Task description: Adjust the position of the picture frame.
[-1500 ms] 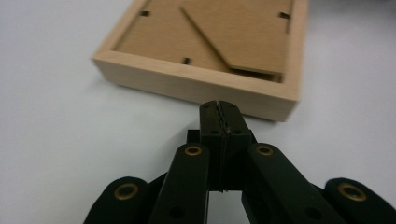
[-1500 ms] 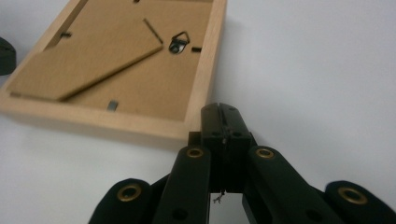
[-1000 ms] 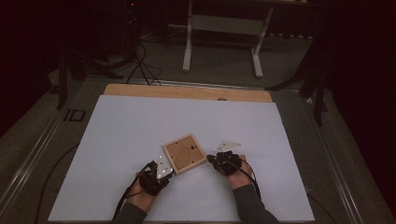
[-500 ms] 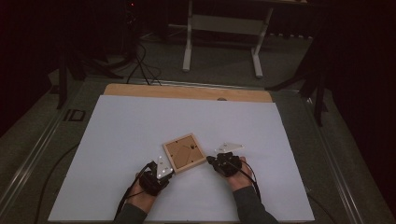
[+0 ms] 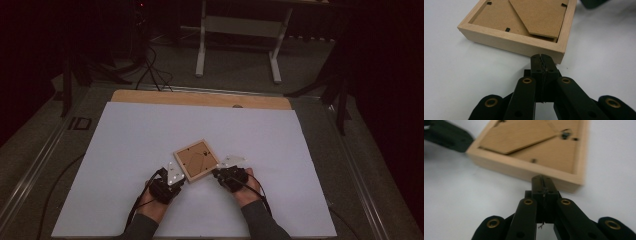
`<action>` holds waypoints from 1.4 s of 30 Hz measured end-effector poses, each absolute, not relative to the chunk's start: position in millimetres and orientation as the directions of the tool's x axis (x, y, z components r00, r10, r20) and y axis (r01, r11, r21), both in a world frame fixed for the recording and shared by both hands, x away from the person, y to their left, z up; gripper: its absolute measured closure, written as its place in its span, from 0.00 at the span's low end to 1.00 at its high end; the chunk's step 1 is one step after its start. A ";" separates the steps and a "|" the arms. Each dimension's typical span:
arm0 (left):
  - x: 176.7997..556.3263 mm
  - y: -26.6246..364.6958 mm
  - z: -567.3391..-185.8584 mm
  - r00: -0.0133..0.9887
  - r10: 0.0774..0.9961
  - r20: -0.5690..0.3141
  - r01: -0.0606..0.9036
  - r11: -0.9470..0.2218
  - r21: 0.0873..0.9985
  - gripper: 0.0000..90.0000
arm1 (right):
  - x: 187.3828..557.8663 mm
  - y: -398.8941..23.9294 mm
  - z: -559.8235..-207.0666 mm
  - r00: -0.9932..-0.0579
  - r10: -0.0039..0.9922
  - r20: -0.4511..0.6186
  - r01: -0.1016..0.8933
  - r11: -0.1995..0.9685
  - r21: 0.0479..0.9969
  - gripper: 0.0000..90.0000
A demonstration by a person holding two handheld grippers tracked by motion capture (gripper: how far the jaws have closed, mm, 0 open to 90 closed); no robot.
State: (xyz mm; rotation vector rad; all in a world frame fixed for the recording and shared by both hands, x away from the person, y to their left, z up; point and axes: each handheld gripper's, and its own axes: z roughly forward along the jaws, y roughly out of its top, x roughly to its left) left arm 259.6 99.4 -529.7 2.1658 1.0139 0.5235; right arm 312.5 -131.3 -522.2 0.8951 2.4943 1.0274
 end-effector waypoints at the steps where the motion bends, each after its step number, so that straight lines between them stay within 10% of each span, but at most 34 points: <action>1: 258.6 98.8 -529.3 0.619 0.783 0.065 0.512 -0.465 0.722 0.99 | 314.4 -135.0 -521.0 -0.747 0.664 -0.034 0.445 0.538 0.716 1.00; 42: 264.4 113.6 -525.0 0.582 0.810 0.065 0.542 -0.447 0.711 0.98 | 323.0 -127.8 -523.4 -0.738 0.675 -0.008 0.454 0.505 0.734 1.00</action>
